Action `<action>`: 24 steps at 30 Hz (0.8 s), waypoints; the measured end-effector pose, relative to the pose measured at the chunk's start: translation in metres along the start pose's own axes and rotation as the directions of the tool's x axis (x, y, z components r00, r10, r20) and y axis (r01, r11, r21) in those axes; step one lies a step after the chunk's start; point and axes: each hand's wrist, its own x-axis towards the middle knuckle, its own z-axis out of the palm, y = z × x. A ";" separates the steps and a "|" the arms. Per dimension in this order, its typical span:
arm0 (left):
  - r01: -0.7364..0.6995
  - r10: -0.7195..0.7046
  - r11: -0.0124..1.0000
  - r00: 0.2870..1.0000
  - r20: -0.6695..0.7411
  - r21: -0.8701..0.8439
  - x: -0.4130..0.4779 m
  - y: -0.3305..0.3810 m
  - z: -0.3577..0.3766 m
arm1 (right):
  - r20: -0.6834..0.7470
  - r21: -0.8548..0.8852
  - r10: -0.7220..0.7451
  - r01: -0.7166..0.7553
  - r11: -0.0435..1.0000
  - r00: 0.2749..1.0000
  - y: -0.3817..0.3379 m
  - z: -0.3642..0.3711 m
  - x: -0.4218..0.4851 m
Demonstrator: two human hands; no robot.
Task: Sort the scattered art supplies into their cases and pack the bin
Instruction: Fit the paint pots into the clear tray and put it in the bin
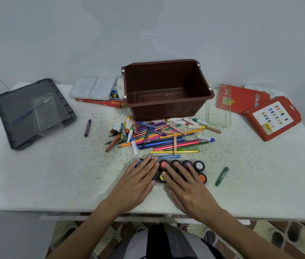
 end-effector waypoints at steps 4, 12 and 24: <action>-0.027 0.027 0.999 1.000 0.006 0.024 0.003 0.002 -0.002 | -0.063 0.088 0.039 -0.033 0.996 0.997 0.007 -0.003 0.000; -0.092 0.090 0.994 0.995 0.038 0.061 0.009 0.009 -0.001 | -0.209 0.177 0.204 -0.168 0.970 0.956 0.028 -0.010 0.017; -0.092 0.088 0.994 0.994 0.059 0.059 0.010 0.008 0.002 | 0.035 0.501 0.406 -0.367 0.784 0.913 0.033 -0.021 0.039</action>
